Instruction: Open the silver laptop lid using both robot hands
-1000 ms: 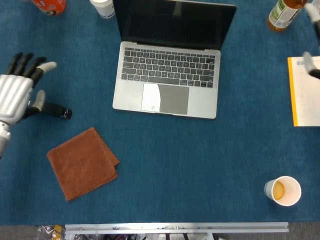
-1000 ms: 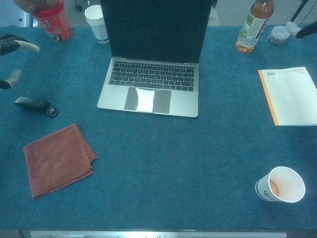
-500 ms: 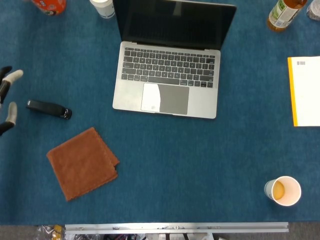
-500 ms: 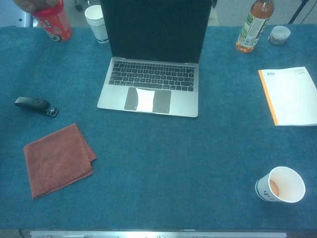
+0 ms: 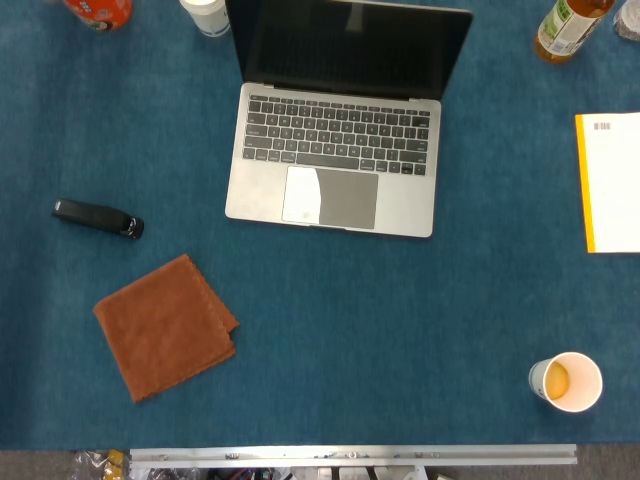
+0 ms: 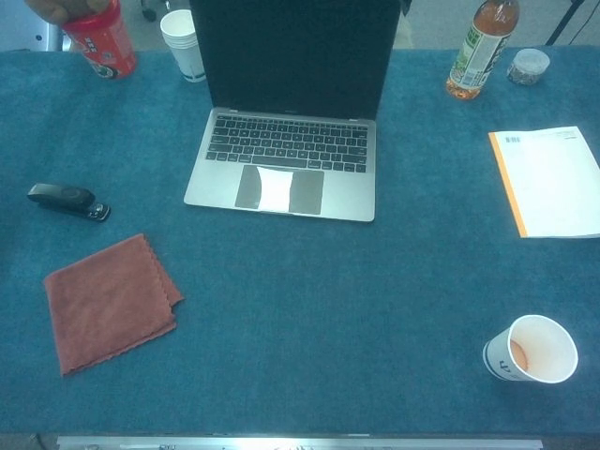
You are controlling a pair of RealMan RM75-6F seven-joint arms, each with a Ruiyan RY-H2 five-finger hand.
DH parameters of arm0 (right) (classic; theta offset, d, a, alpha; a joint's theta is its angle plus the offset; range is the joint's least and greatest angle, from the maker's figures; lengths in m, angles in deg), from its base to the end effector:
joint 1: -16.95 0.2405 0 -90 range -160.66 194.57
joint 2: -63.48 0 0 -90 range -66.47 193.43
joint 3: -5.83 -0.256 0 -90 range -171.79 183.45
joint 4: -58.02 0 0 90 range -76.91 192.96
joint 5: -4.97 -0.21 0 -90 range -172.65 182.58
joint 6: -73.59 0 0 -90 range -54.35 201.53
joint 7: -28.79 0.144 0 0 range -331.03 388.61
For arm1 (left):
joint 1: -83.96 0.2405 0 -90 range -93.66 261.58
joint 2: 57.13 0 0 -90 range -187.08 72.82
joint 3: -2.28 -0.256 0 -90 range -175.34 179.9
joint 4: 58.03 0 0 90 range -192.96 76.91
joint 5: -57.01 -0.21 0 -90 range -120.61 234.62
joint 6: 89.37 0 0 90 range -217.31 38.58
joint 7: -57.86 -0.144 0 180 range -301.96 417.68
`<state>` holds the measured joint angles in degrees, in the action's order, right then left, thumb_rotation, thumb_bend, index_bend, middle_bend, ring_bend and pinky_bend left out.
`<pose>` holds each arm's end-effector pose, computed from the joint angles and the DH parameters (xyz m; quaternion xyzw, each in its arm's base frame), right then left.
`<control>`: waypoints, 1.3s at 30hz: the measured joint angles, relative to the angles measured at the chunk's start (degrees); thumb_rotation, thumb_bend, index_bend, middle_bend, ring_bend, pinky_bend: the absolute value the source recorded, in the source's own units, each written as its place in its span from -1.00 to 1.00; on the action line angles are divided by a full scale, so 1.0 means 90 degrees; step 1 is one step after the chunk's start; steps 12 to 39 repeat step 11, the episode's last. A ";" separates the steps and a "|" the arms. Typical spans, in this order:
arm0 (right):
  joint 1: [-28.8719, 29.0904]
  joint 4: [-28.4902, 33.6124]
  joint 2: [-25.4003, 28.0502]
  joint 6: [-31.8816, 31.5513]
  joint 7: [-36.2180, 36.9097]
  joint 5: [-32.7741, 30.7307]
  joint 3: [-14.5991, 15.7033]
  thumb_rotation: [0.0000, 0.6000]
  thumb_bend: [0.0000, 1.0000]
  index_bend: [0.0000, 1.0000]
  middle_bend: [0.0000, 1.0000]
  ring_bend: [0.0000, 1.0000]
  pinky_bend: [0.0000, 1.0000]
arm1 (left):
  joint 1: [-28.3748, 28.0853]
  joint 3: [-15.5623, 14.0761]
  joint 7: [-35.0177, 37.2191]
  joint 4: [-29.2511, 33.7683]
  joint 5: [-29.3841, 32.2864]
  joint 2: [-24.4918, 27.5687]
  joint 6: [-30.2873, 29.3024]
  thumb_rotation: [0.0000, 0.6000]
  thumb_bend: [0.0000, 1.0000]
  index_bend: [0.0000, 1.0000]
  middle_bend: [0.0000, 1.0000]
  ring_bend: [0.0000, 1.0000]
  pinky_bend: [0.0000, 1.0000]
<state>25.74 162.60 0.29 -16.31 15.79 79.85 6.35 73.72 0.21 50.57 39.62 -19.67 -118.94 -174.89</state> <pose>-0.2857 -0.1829 0.1573 0.5612 -0.4027 0.3550 0.6299 -0.3078 0.1893 0.1615 -0.5963 -0.3951 -0.3362 0.6126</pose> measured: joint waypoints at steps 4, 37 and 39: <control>-0.0037 -0.0066 -0.0030 0.0094 0.0052 0.0052 -0.0068 1.00 -0.30 -0.80 -0.54 -0.87 -0.88 | 0.0157 -0.0006 -0.0068 0.0077 -0.0023 0.0029 -0.0066 1.00 0.10 -0.65 -0.76 -0.94 -1.00; -0.0095 -0.0083 -0.0053 0.0217 0.0055 0.0085 -0.0182 1.00 -0.30 -0.80 -0.54 -0.87 -0.88 | 0.0246 0.0092 -0.0114 0.0072 -0.0037 0.0031 -0.0030 1.00 0.10 -0.65 -0.75 -0.94 -1.00; -0.0095 -0.0083 -0.0053 0.0217 0.0055 0.0085 -0.0182 1.00 -0.30 -0.80 -0.54 -0.87 -0.88 | 0.0246 0.0092 -0.0114 0.0072 -0.0037 0.0031 -0.0030 1.00 0.10 -0.65 -0.75 -0.94 -1.00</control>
